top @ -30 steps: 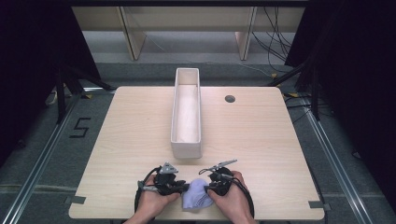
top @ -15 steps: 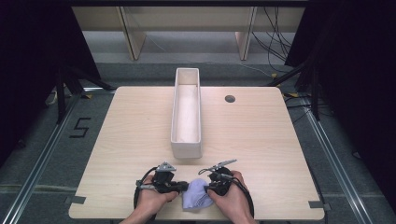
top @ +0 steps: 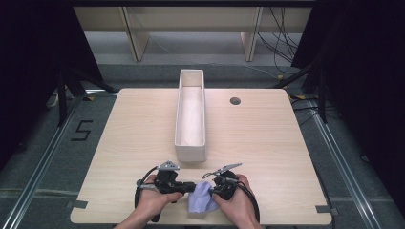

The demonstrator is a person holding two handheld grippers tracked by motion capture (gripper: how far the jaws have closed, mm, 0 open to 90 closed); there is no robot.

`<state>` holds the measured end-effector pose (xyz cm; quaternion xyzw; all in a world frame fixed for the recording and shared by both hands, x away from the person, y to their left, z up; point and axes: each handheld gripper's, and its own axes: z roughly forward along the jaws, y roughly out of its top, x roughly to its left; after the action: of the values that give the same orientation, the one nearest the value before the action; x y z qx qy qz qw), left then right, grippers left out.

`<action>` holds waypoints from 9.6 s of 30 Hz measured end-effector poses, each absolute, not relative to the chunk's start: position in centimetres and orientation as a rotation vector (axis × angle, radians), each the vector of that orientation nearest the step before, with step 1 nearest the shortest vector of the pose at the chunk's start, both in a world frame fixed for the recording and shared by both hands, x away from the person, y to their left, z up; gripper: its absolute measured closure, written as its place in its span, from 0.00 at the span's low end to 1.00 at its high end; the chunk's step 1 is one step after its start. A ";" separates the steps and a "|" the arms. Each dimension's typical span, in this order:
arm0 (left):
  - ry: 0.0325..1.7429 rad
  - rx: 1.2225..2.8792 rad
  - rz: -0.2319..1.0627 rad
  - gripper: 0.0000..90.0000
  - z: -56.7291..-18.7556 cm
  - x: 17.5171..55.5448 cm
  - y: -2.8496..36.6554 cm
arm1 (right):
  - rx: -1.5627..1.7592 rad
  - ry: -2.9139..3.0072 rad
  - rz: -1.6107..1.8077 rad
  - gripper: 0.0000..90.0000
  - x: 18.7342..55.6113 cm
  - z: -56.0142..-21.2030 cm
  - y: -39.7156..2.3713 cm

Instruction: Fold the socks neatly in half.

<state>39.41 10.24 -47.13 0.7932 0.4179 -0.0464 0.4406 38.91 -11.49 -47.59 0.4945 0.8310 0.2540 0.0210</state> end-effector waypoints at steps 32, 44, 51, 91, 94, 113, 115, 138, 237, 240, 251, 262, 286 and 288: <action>0.510 2.371 0.198 0.93 -38.9 43.3 10.9 | 1.530 2.352 1.008 0.76 37.9 -44.9 -16.1; 0.487 2.370 0.228 0.93 -36.7 44.1 10.8 | 1.523 2.309 1.010 0.74 37.5 -46.5 -18.1; 0.487 2.364 0.244 0.93 -35.7 44.3 10.4 | 1.551 2.295 1.016 0.74 37.6 -46.7 -18.3; 0.500 2.388 0.450 0.93 -29.3 51.0 9.9 | 1.544 2.282 1.023 0.75 37.9 -47.2 -18.9; 0.494 2.398 0.459 0.93 -29.6 51.6 9.6 | 1.539 2.276 1.021 0.75 37.9 -47.1 -18.9; 0.402 2.496 0.474 0.93 -33.3 55.3 8.2 | 1.599 2.264 0.996 0.76 37.8 -47.5 -18.7; 0.395 2.506 0.473 0.93 -33.6 55.4 8.1 | 1.605 2.254 1.015 0.76 37.8 -47.7 -18.6; 0.338 2.581 0.473 0.93 -35.7 56.2 7.5 | 1.580 2.277 1.003 0.76 37.8 -48.2 -18.4; 0.253 2.625 0.211 0.92 -37.5 53.1 6.4 | 1.561 2.305 0.986 0.75 38.1 -48.5 -18.1; 0.260 2.621 0.208 0.91 -37.5 53.1 6.4 | 1.525 2.311 0.990 0.75 38.1 -48.6 -18.1; 0.370 2.412 0.209 0.73 -35.3 53.9 8.4 | 1.569 2.310 0.999 0.74 38.0 -48.5 -18.0; 0.541 2.462 0.307 0.95 -37.3 56.2 9.7 | 1.582 2.292 1.024 0.74 38.0 -48.6 -17.9; 0.452 2.502 0.302 0.96 -37.8 55.5 8.8 | 1.633 2.252 1.046 0.74 38.2 -48.1 -18.7; 0.453 2.506 0.304 0.95 -37.8 55.4 9.0 | 1.583 2.273 1.043 0.74 38.5 -48.1 -18.8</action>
<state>55.37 9.01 -37.77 0.9367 0.1695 0.1135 0.2846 38.46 -18.80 -48.07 0.5325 0.7648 0.3511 0.0909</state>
